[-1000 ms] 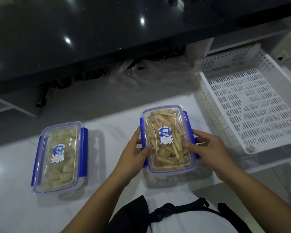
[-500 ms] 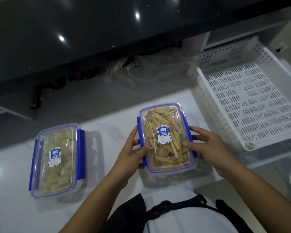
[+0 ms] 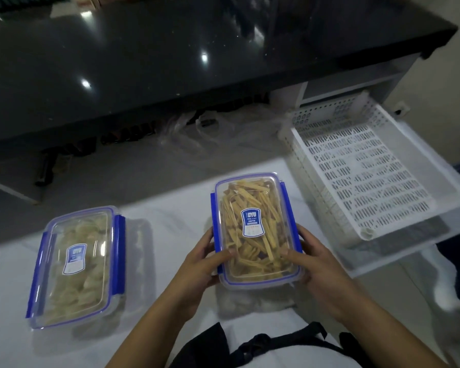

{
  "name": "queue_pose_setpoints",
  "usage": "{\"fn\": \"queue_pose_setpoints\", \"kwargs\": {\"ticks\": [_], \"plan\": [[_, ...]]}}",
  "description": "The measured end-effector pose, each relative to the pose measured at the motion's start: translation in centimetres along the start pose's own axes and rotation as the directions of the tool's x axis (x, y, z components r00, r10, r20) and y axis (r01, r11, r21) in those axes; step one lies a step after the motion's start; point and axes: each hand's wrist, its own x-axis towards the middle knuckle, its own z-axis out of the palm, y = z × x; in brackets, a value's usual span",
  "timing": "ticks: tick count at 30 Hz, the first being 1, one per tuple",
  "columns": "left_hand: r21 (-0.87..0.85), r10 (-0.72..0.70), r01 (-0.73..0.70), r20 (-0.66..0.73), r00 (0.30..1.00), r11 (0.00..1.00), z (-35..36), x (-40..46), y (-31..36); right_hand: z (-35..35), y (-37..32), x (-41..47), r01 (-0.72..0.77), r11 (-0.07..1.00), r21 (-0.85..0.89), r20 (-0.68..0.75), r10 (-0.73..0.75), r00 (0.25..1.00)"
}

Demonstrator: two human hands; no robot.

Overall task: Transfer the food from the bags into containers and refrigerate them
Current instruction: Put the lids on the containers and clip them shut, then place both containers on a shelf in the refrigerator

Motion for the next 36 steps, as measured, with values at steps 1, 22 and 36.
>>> {"fn": "queue_pose_setpoints", "kwargs": {"ticks": [1,22,36], "plan": [[0.010,0.022,-0.023,0.017,1.000,1.000,0.1,-0.3,0.5,-0.1,-0.1,-0.7,0.030,0.999,0.022,-0.009,-0.030,1.000],[0.323,-0.175,-0.111,0.735,0.655,0.940,22.9,-2.3,-1.0,-11.6,6.0,-25.0,0.475,0.821,0.318,-0.729,-0.109,0.676],[0.509,-0.298,-0.267,0.773,0.560,0.818,46.9,-8.5,-9.3,-30.8,11.8,-37.9,0.598,0.714,0.364,-0.790,-0.104,0.605]]}}
